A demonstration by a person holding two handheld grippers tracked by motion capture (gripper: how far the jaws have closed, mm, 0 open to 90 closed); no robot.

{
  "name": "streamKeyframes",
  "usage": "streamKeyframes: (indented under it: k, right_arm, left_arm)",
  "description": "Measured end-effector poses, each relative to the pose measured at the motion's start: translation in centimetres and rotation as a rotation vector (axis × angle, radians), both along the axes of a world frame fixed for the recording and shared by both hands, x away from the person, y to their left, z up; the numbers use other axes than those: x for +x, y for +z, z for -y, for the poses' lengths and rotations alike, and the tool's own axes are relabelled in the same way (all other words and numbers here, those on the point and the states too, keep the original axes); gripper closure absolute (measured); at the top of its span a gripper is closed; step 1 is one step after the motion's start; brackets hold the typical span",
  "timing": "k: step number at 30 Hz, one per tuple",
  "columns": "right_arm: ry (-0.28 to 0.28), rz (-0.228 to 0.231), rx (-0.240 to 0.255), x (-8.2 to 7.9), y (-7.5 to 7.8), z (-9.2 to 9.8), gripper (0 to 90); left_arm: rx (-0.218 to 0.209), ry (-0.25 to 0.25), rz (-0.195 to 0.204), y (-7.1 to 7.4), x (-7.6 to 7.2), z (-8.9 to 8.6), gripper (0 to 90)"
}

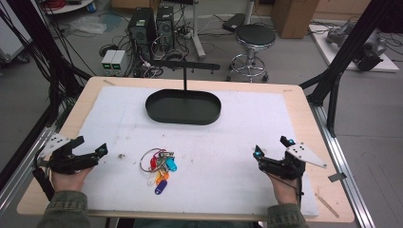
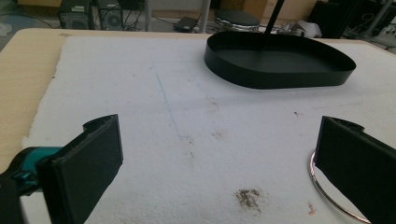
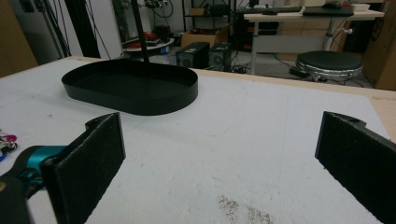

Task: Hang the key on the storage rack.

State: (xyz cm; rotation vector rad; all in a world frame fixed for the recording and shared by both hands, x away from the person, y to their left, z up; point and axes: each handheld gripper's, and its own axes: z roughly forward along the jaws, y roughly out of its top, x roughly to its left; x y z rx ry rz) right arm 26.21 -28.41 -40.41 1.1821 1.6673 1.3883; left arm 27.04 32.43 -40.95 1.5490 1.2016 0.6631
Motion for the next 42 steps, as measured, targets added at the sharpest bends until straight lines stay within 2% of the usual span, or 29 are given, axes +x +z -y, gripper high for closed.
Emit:
streamKeyframes:
  k: [30, 42]
  right_arm:
    - [0.012, -0.002, -0.018, 0.1, -0.1, -0.4, 0.5]
    - [0.014, -0.009, -0.011, 0.1, -0.2, -0.4, 0.5]
  left_arm:
    - [0.024, -0.091, -0.011, 0.8, 0.5, 3.3, 1.7]
    - [0.057, -0.152, -0.020, 1.0, 0.7, 5.5, 1.7]
